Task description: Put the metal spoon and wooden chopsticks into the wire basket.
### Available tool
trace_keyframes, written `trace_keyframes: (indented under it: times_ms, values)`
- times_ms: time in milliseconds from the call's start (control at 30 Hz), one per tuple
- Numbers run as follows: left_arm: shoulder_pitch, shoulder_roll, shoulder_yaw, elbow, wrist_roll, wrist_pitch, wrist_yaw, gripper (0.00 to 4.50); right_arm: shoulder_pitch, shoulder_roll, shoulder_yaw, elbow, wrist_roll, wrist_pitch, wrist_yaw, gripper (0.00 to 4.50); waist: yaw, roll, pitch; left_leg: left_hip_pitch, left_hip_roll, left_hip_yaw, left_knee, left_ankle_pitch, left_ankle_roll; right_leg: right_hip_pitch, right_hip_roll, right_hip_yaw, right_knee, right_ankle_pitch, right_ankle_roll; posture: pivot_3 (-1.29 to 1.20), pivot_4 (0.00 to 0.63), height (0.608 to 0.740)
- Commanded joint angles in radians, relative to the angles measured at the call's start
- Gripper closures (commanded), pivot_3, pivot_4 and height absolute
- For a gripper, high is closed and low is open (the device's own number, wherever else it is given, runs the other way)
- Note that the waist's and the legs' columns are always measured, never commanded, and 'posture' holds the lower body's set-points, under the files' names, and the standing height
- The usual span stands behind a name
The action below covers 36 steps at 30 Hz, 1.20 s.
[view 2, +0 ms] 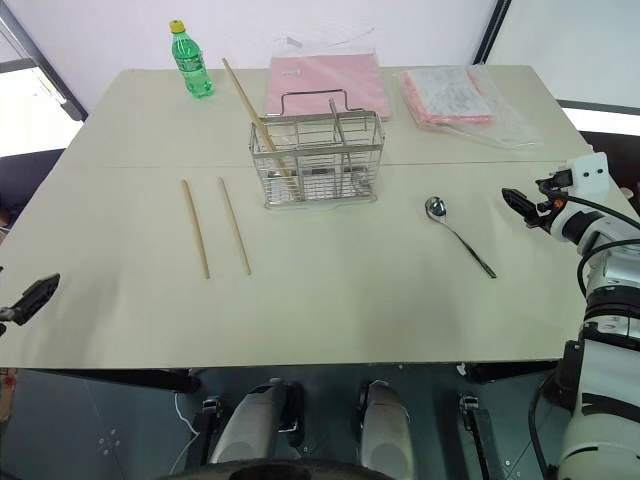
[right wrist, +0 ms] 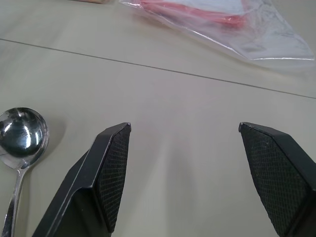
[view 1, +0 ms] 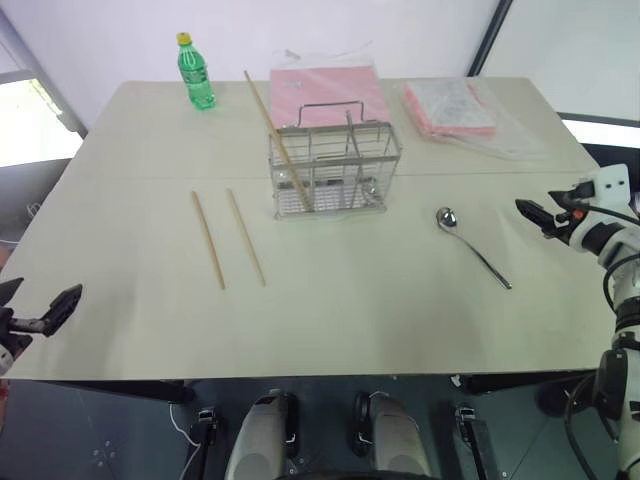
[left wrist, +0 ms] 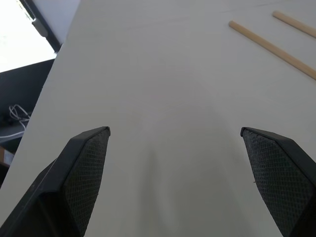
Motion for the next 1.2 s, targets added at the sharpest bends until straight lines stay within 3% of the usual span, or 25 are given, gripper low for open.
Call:
trace_keyframes:
  times_ms: [33, 700, 933, 1033, 1200]
  values:
    - [-0.006, 0.015, 0.025, -0.018, 0.015, -0.031, 0.003, 0.04, -0.018, -0.010, -0.020, -0.032, 0.016, -0.002, 0.002, 0.90, -0.001, 0.000, 0.000, 0.000, 0.000, 0.000, 0.000, 0.000, 0.000, 0.000, 0.000, 0.000, 0.000, 0.001, 0.001, 0.00, 0.150, 0.692]
    - [-0.203, 0.063, -0.027, -0.009, -0.040, 0.056, 0.038, 0.04, 0.020, -0.029, -0.029, -0.190, 0.042, 0.069, 0.048, 0.90, 0.002, 0.000, 0.000, 0.000, 0.000, 0.001, 0.000, 0.000, 0.001, 0.000, 0.001, 0.000, 0.000, 0.002, 0.003, 0.00, 0.150, 0.692]
    - [-0.356, 0.072, -0.094, -0.250, -0.345, 0.269, 0.108, 0.04, -0.038, -0.077, 0.015, -0.253, 0.072, 0.210, 0.237, 0.90, 0.005, 0.000, 0.000, 0.000, 0.000, 0.001, 0.001, 0.001, 0.001, 0.001, 0.000, 0.001, 0.001, 0.002, 0.003, 0.00, 0.150, 0.692]
    - [-0.448, 0.099, -0.200, -0.327, -0.517, 0.350, 0.148, 0.04, -0.019, -0.129, 0.111, -0.320, 0.037, 0.291, 0.368, 0.90, 0.006, 0.000, 0.000, 0.001, 0.000, 0.001, 0.001, 0.001, 0.001, 0.002, 0.000, 0.001, 0.001, 0.002, 0.003, 0.00, 0.150, 0.692]
    - [-0.576, 0.150, -0.410, -0.391, -0.597, 0.373, 0.115, 0.04, 0.013, -0.158, 0.195, -0.426, 0.007, 0.407, 0.407, 0.90, 0.004, 0.000, 0.000, 0.005, 0.000, 0.001, 0.001, 0.001, 0.001, 0.005, 0.001, 0.001, 0.000, 0.002, 0.003, 0.00, 0.150, 0.692]
